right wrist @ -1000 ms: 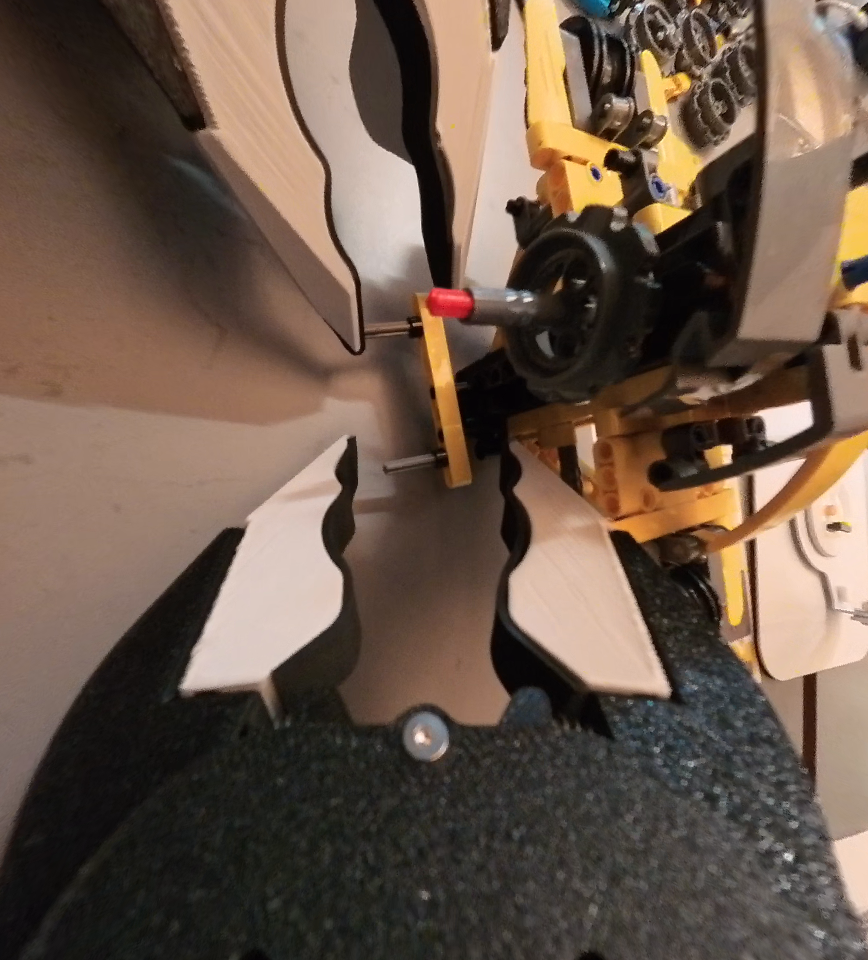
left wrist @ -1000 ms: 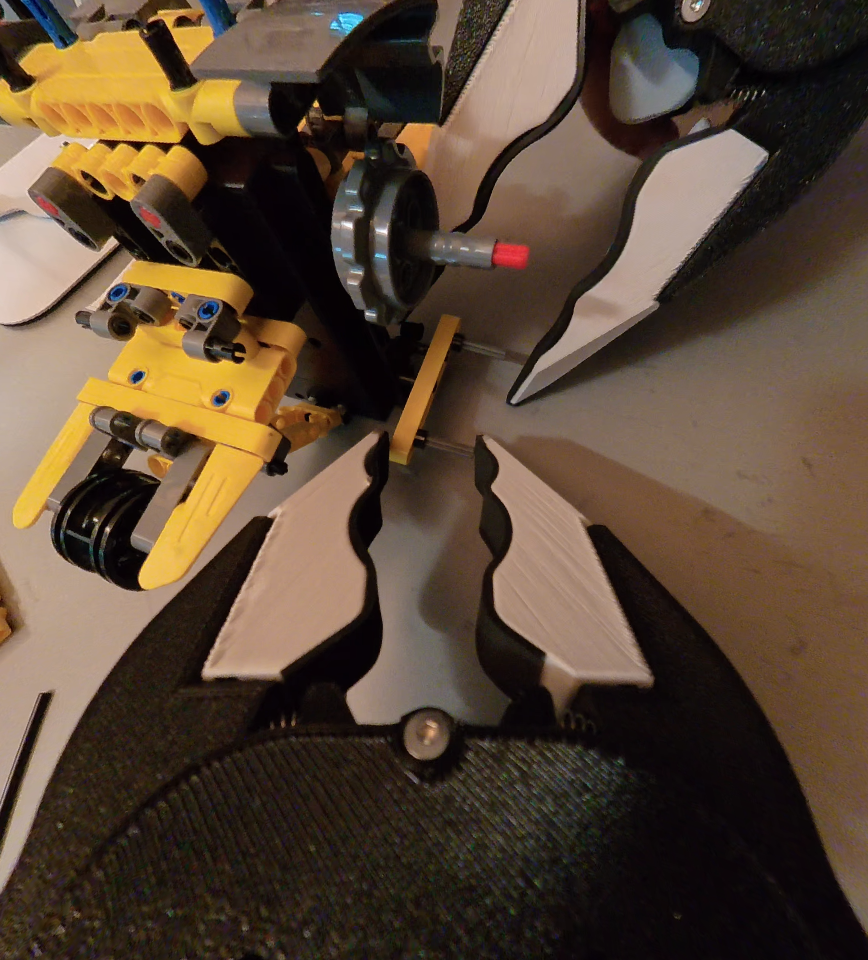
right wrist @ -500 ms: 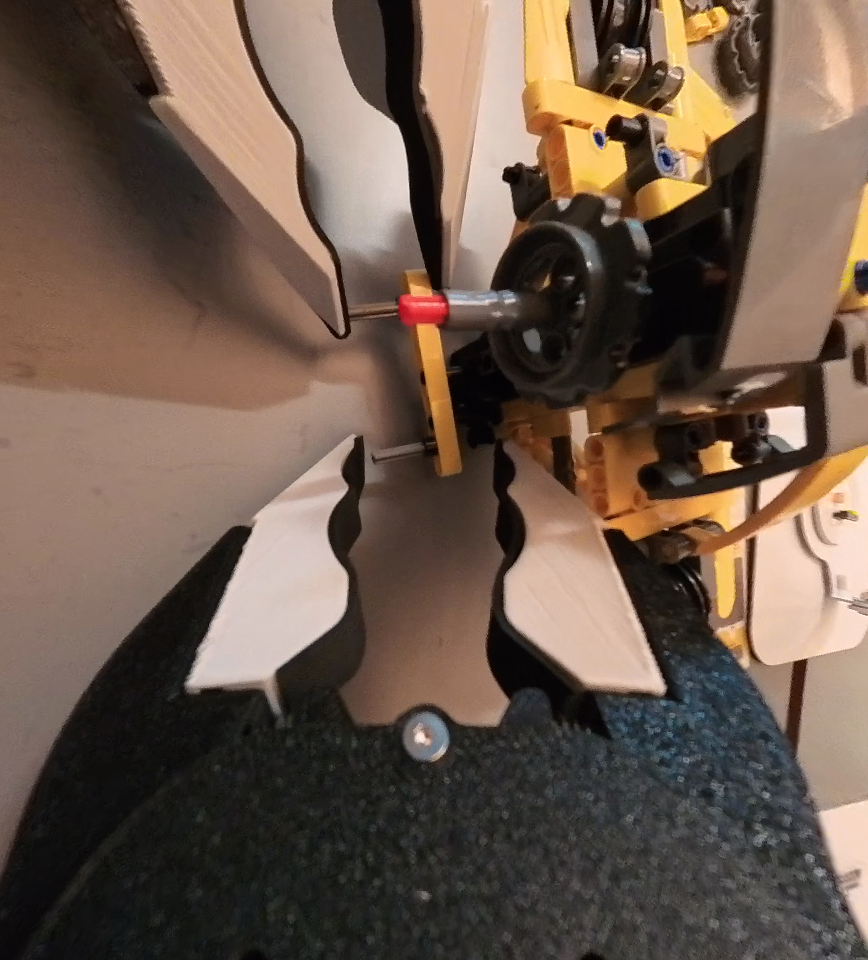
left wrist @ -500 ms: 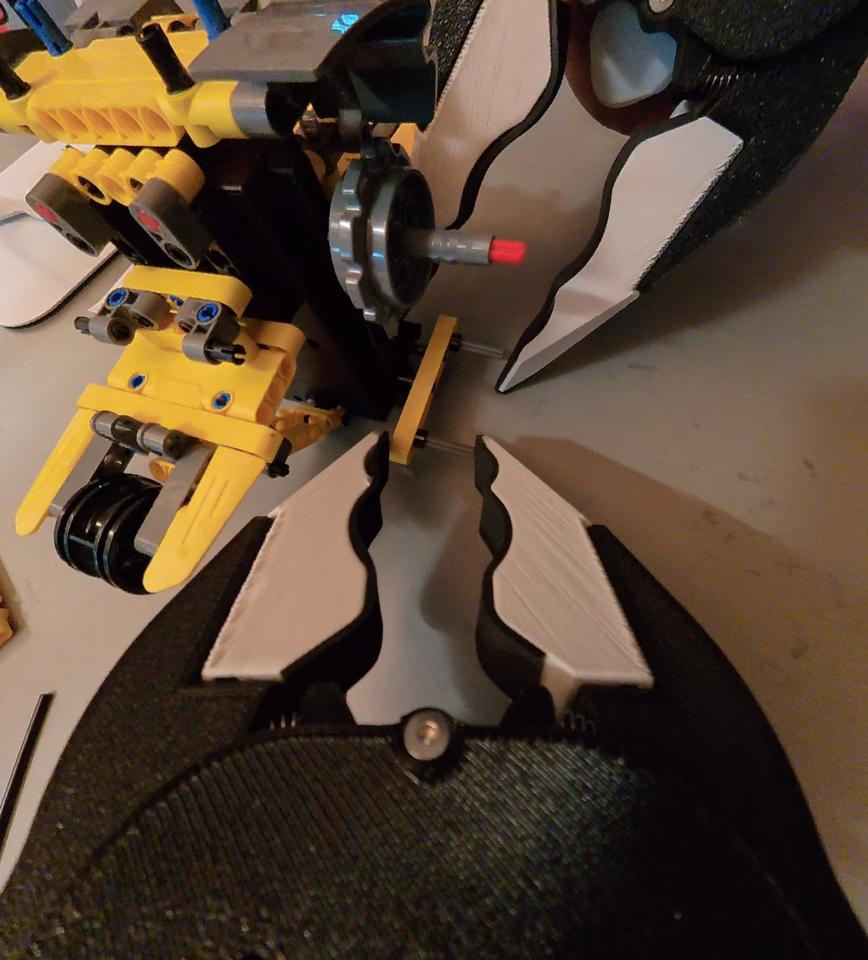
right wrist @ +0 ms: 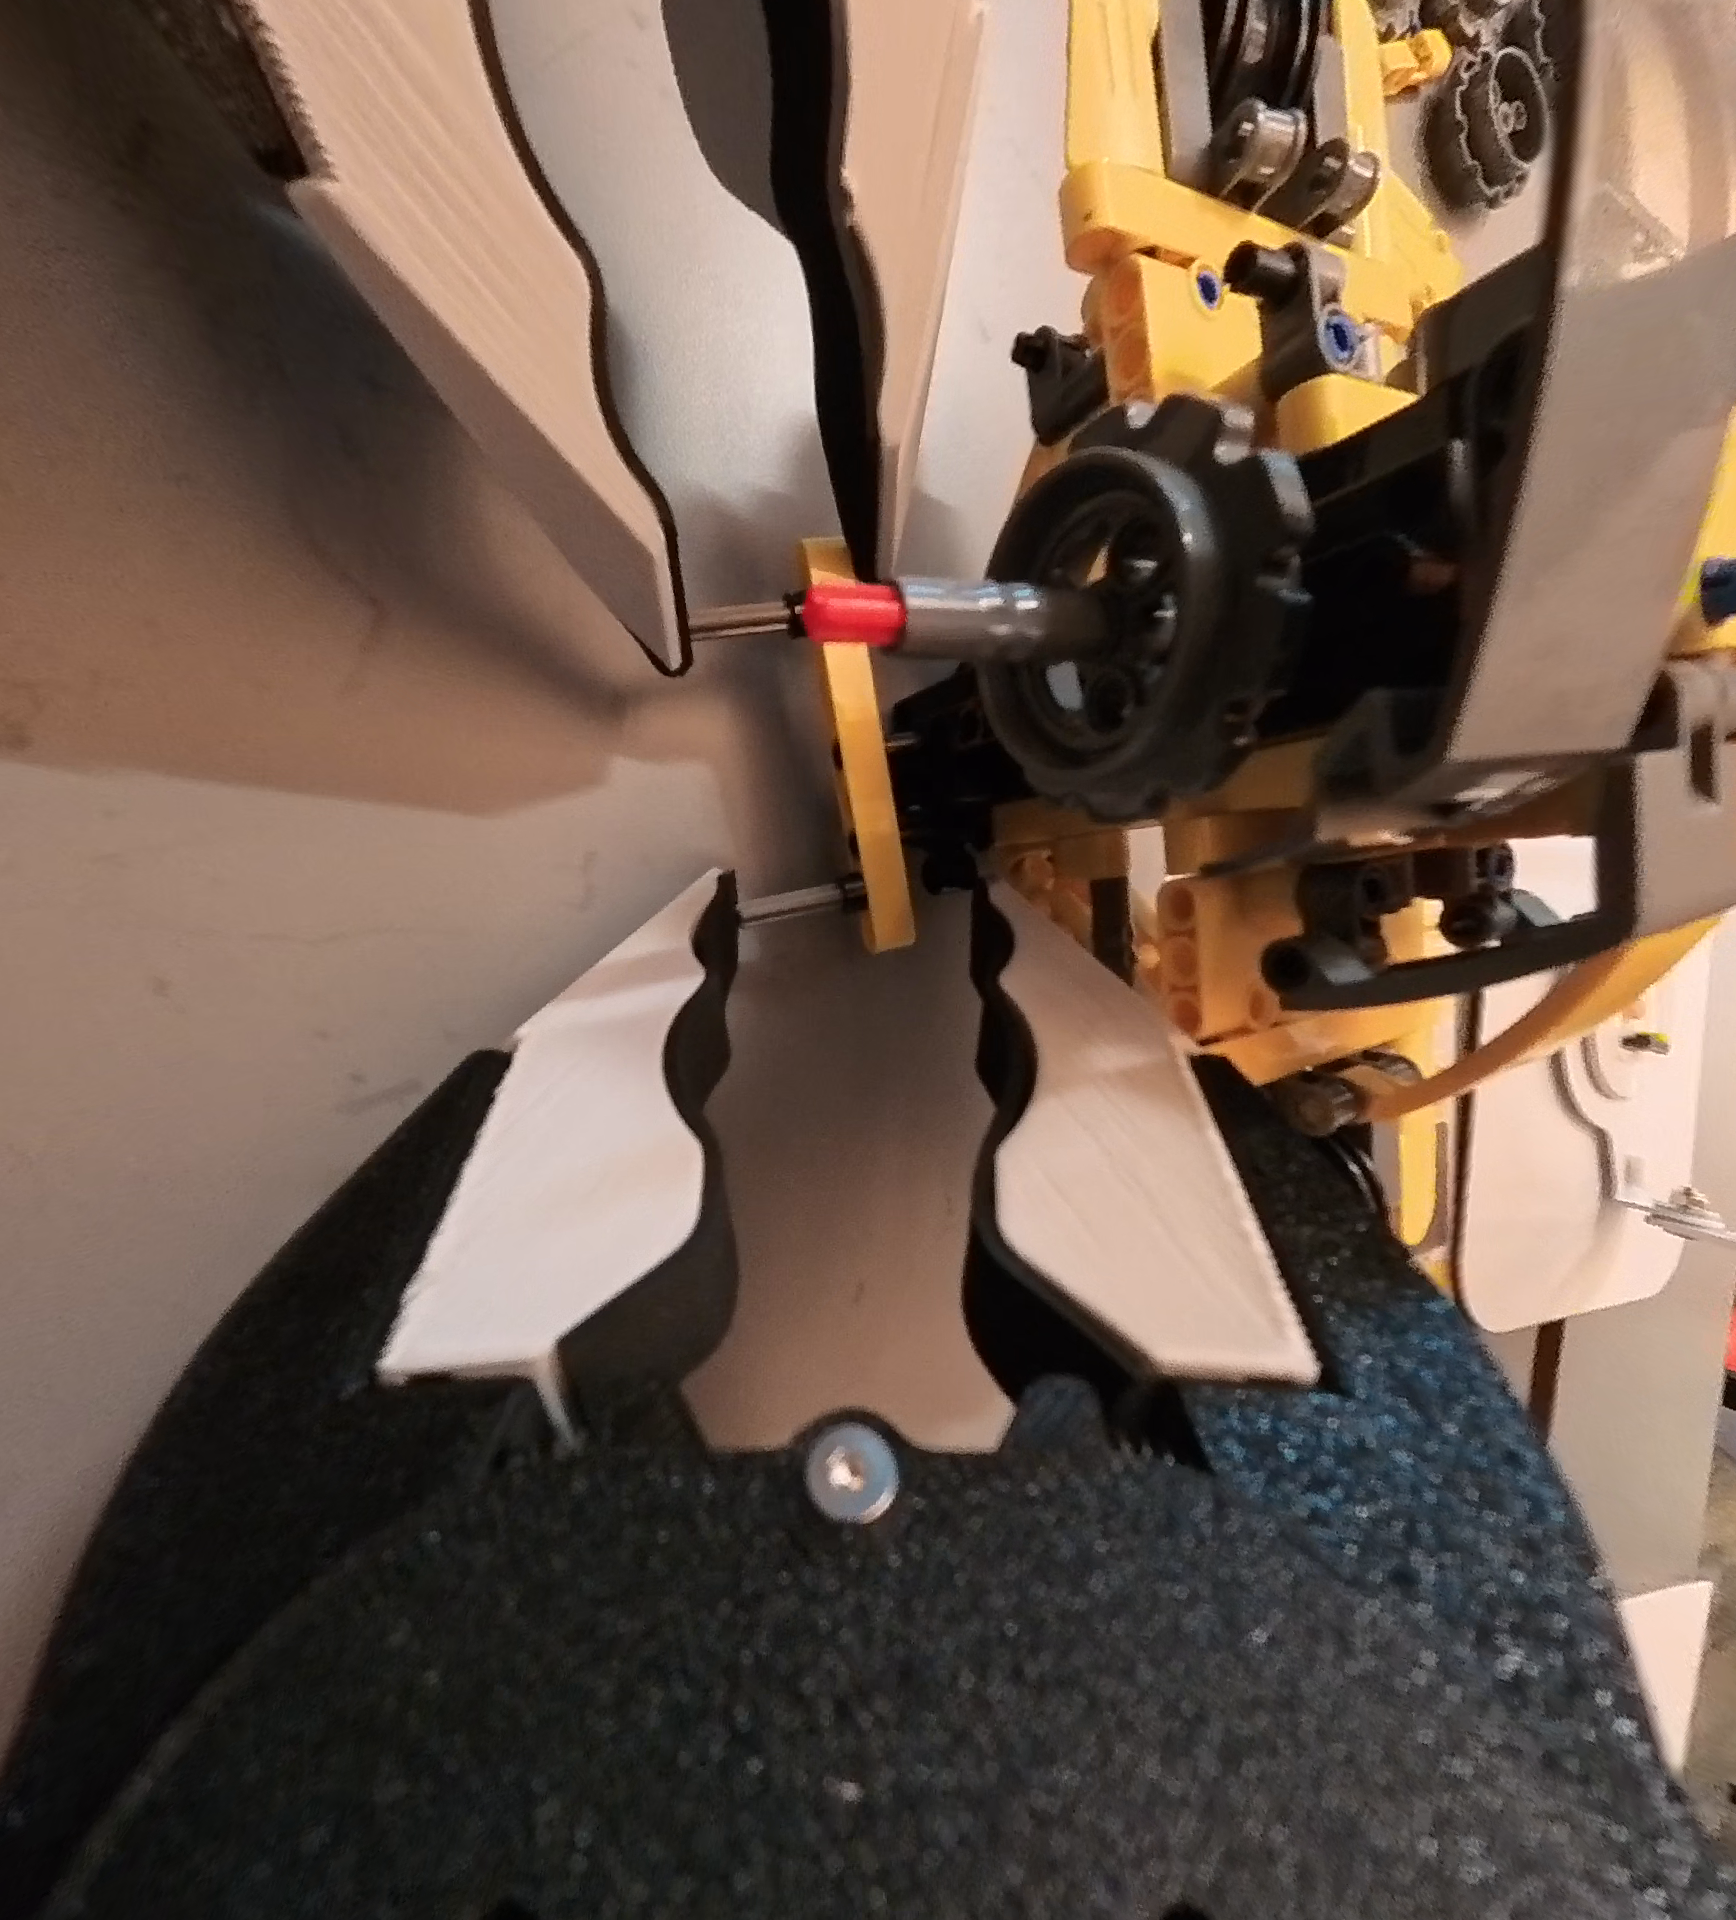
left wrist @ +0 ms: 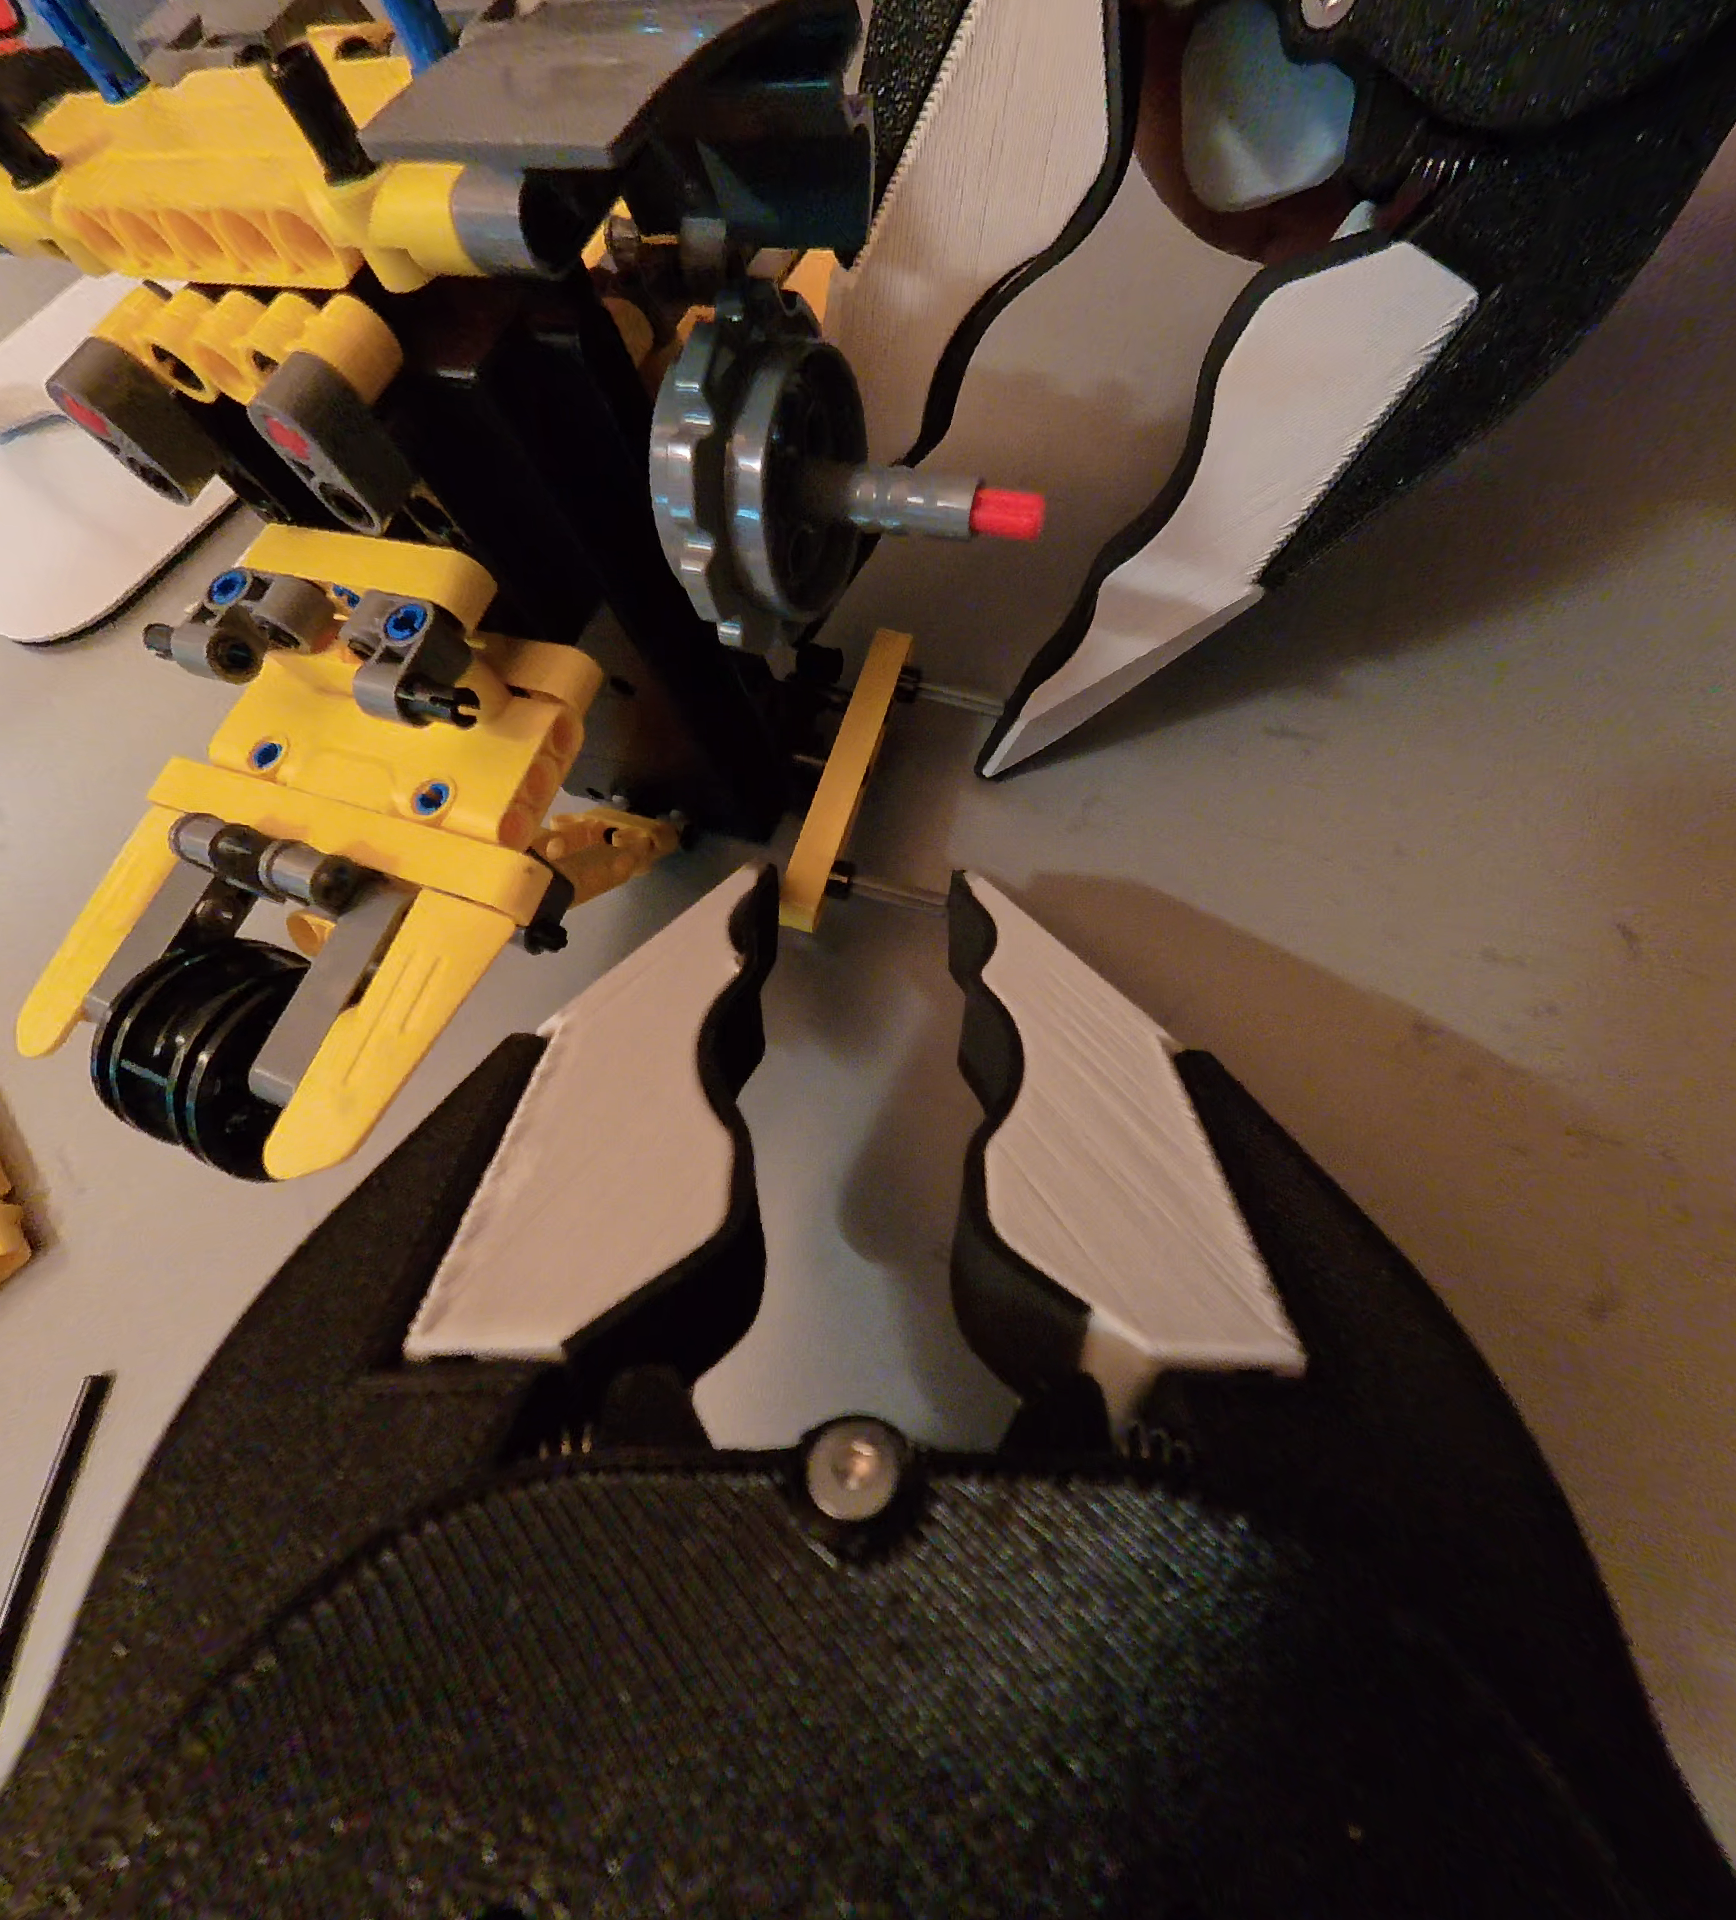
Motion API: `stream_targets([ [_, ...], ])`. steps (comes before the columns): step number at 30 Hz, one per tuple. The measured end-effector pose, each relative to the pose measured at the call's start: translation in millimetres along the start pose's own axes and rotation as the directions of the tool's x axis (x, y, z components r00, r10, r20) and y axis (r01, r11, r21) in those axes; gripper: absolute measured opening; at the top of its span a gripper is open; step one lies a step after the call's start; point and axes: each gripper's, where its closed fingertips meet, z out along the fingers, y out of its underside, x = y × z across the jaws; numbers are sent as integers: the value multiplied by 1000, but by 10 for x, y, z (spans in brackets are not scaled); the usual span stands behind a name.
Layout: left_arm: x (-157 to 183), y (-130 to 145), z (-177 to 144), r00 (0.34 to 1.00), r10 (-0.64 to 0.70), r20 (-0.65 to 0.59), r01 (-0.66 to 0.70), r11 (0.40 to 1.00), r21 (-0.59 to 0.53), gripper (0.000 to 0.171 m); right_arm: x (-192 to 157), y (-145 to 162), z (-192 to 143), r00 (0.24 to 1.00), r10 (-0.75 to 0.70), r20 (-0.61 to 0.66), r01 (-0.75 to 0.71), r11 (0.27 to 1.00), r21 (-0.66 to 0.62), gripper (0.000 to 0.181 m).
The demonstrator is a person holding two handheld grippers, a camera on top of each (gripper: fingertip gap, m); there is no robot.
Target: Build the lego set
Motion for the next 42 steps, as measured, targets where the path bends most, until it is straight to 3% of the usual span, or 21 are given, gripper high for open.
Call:
stream_targets([
  [9, -7, -54, -38, 1000, -16, -5, 17, 999, 32, 30, 5, -9, 7, 1000, 11, 1, -11, 1000, -5, 44],
  [38, -64, 25, 3, 995, -102, -22, 101, 995, -16, 30, 22, -33, 24, 1000, 28, -1, -28, 999, -16, 44],
  [39, -89, 22, -6, 994, -106, -7, 106, 994, -10, 11, 20, -34, 25, 1000, 24, -2, -24, 1000, -17, 44],
  [42, -96, -21, -46, 994, -107, -17, 108, 994, 28, 8, 15, -59, 33, 1000, 1, -17, -1, 1000, -10, 42],
])
